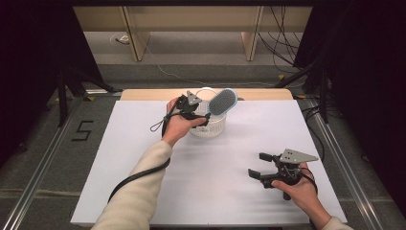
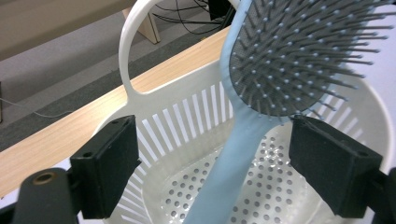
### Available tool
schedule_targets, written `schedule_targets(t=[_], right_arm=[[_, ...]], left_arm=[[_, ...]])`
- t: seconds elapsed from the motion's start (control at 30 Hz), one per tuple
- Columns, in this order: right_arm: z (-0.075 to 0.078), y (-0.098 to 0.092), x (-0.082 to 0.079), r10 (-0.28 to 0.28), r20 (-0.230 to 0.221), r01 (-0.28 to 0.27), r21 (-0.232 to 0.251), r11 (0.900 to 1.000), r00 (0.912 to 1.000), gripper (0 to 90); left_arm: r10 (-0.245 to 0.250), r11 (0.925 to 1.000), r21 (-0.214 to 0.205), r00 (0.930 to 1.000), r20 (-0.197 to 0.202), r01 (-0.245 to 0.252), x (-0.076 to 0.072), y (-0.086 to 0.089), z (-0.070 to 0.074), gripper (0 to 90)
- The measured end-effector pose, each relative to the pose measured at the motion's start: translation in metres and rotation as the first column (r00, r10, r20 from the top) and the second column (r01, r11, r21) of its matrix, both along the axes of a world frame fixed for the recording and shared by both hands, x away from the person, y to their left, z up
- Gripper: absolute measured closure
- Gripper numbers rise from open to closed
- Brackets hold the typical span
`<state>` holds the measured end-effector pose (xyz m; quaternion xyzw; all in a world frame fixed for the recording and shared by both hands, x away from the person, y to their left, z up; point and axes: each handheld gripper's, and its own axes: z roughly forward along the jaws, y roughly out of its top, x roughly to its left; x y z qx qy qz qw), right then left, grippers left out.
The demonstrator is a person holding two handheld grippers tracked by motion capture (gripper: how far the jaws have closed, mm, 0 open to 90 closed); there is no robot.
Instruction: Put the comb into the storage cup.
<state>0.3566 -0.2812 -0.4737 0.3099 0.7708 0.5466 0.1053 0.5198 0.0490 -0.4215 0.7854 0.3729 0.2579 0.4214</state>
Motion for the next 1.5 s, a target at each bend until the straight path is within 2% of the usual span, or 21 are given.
schedule_targets(t=[0.13, 0.27, 0.43, 0.5, 0.67, 0.87, 1.1, 1.27, 1.5], right_arm=[[0.0, 0.0, 0.0, -0.002, 0.0, 0.002, -0.002, 1.0, 1.0, 16.2], [0.0, 0.0, 0.0, -0.002, 0.0, 0.002, -0.002, 1.0, 1.0, 16.2], [0.0, 0.0, 0.0, -0.003, 0.0, 0.003, -0.002, 1.0, 1.0, 16.2], [0.0, 0.0, 0.0, -0.003, 0.001, 0.003, -0.002, 1.0, 1.0, 16.3], [0.0, 0.0, 0.0, -0.005, 0.001, 0.005, -0.003, 1.0, 1.0, 16.2], [0.0, 0.0, 0.0, -0.007, -0.001, 0.007, -0.005, 1.0, 1.0, 16.2], [-0.001, 0.0, 0.001, -0.007, -0.001, 0.007, -0.007, 1.0, 1.0, 16.2], [0.0, 0.0, 0.0, -0.006, 0.001, 0.006, -0.006, 1.0, 1.0, 16.2], [0.001, 0.0, 0.0, -0.008, 0.002, 0.008, -0.004, 1.0, 1.0, 16.2]], left_arm=[[-0.007, 0.9999, -0.014, 0.9999, 0.01, 0.007, -0.003, 0.0, 0.002, 15.3], [-0.019, 0.9998, -0.008, 0.9998, -0.01, 0.019, -0.007, 0.002, 0.005, 15.1], [-0.021, 0.9994, -0.027, 0.9996, -0.018, 0.021, -0.014, 0.005, 0.008, 11.4], [-0.014, 0.9998, -0.015, 0.9995, -0.028, 0.014, -0.018, 0.006, 0.008, 9.9], [-0.01, 0.9996, -0.025, 0.9991, -0.04, 0.009, -0.027, 0.012, 0.002, 4.5], [0.0, 0.9999, -0.016, 0.9986, -0.053, 0.0, -0.035, 0.022, -0.004, 0.2], [-0.015, 0.9996, -0.025, 0.9973, -0.072, 0.014, -0.048, 0.029, -0.012, 0.0], [-0.014, 0.9996, -0.024, 0.9961, -0.087, 0.012, -0.052, 0.034, -0.017, 0.0], [-0.027, 0.9994, -0.024, 0.996, -0.086, 0.025, -0.06, 0.037, -0.014, 0.0]])
